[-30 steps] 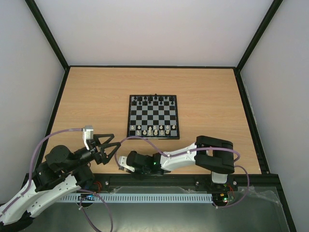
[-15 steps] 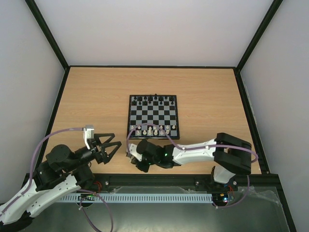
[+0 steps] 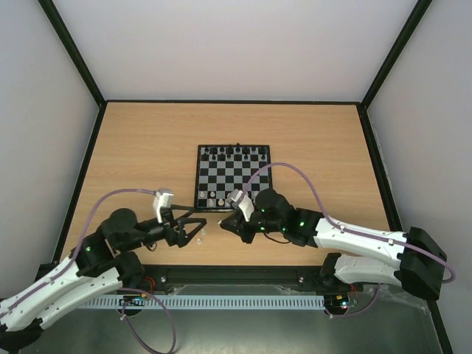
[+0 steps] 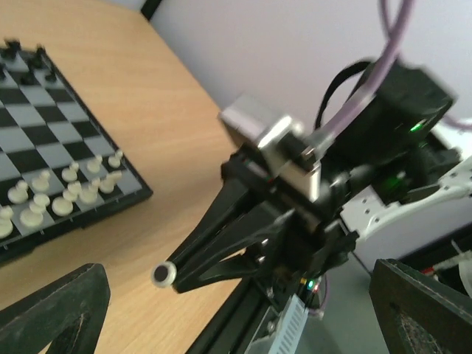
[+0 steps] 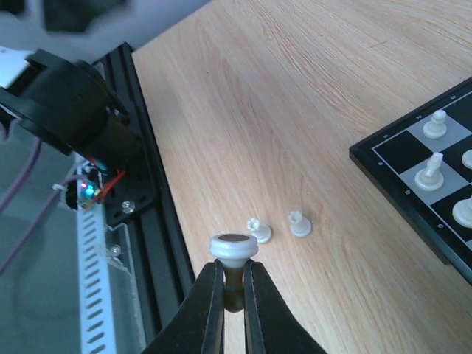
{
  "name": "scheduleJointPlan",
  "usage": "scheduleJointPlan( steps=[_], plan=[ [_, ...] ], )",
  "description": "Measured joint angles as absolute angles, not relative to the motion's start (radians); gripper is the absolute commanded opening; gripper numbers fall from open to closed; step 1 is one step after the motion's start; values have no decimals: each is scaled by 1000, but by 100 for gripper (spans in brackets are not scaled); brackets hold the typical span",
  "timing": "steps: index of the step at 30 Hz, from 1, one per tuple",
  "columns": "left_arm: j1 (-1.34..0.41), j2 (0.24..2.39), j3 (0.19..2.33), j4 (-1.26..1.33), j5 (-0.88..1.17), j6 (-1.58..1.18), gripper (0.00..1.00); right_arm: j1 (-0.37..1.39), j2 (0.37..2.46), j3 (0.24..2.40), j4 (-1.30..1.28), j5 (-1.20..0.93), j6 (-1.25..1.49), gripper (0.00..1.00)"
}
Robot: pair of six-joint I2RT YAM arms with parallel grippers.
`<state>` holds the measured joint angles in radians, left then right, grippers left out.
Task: Set up the chess pieces on the board
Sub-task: Place the chess piece on the chessboard.
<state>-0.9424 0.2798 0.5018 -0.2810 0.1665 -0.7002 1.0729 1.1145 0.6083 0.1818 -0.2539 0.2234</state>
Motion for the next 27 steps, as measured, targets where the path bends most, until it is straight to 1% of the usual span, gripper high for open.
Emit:
scheduleJointPlan(
  steps=[3,8,13,16,21,23,27],
  plan=[
    [-942,374,468,-236,216,-704,99,1059,1098,608,175,-287,250,2],
    [-913,459,441,-200,289,-720,97,1056,1076,586,146,-307,280,2],
    [-801,524,418,-110,415,-757,83,1055,1019,569,128,-307,296,2],
    [-744,546,385,-62,499,-778,78,1055,994,561,133,-315,299,2],
    [-728,564,366,19,606,-811,68,1055,979,546,141,-342,300,2],
    [-728,567,360,55,636,-828,66,1055,978,545,144,-354,300,2],
    [-728,592,331,150,702,-872,67,1055,977,546,161,-362,300,2]
  ],
)
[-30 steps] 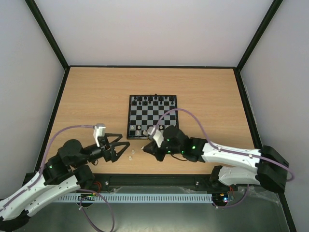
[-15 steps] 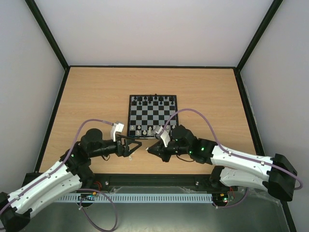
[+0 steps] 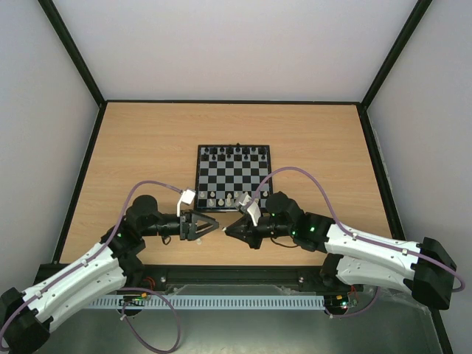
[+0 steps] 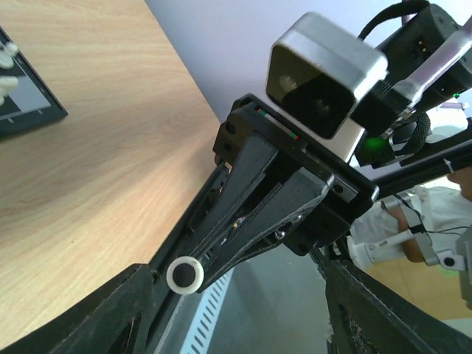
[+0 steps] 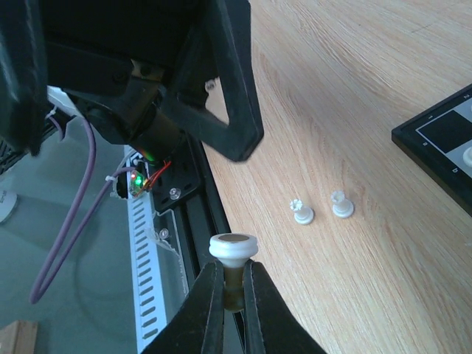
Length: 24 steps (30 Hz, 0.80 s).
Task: Set up the chess pieces on the board
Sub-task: Place the chess piece on the chessboard.
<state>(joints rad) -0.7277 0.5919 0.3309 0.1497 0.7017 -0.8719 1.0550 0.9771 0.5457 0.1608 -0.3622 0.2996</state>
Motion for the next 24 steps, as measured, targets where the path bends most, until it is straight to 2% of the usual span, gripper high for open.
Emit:
scheduleJointPlan(
  steps=[10,17,24],
  plan=[
    [-725,641,305,204,767,-924,66,1055,974,547,187,-378,295,2],
    [-725,657,275,266,803,-945,60,1055,979,549,208,-416,284,2],
    [-725,676,248,295,850,-967,58,1055,995,577,208,-462,265,2]
  ],
)
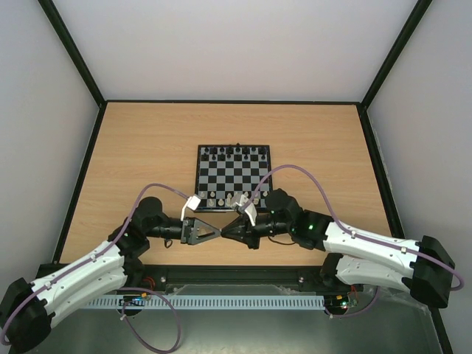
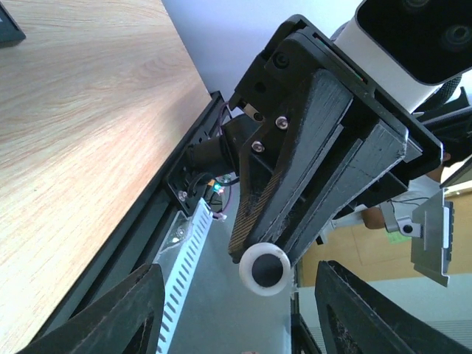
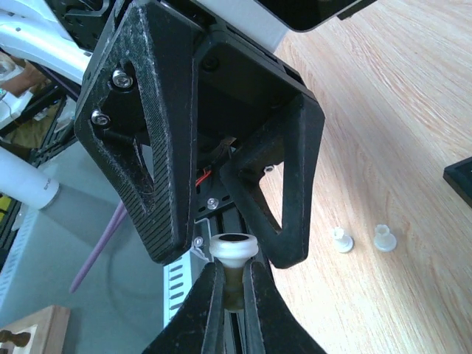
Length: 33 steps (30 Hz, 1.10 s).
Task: Set up the chess pieces on the board
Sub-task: Place the chess piece on the chessboard.
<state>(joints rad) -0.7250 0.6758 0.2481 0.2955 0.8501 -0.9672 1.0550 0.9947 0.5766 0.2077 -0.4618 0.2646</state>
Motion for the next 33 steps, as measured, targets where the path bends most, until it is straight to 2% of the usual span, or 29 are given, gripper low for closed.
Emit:
scheduleJointPlan(
  steps=[4,17,33],
  plan=[
    [-725,676,247,308,872,-974,57,1055,1012,582,207,-488,254,2],
    [-722,658,233,305,921,-976,44,1055,1074,598,199,-540,243,2],
    [-712,655,227,291,943,-965,34,1055,1097,611,193,-560,239,2]
  ],
)
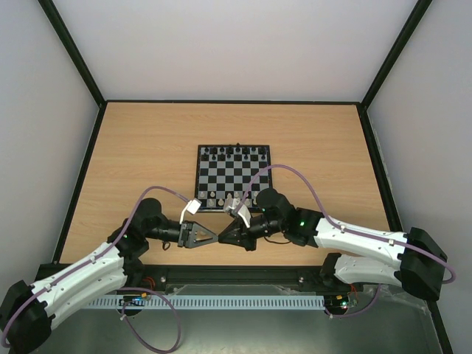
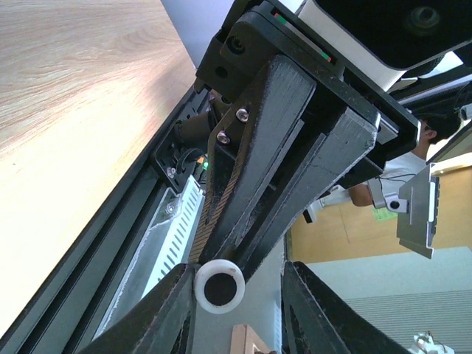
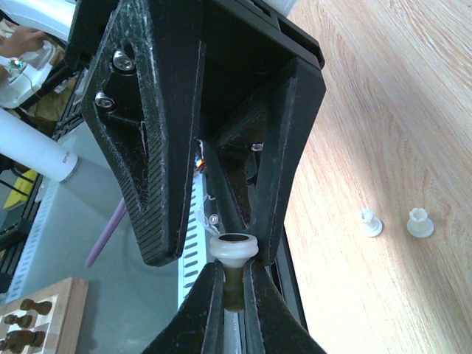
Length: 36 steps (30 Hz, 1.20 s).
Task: Set up the chess pieces on the board
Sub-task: Place the chess piece on the chessboard.
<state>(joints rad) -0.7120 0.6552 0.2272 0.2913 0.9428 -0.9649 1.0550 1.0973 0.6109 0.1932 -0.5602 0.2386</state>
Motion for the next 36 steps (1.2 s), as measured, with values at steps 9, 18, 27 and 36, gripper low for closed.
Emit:
scheduleJointPlan(
  steps=[9,18,27,36],
  plan=[
    [-708,656,223,276,944,-954,26,1055,1103,611,192,-569,236,2],
    [-701,669,221,275,947,-947,15,1055,1104,611,192,-569,235,2],
    [-700,670,221,271,950,-947,10,1055,1108,611,192,-569,231,12],
    [-690,670,221,267,950,-942,10,1055,1110,611,185,-555,230,27]
  ],
)
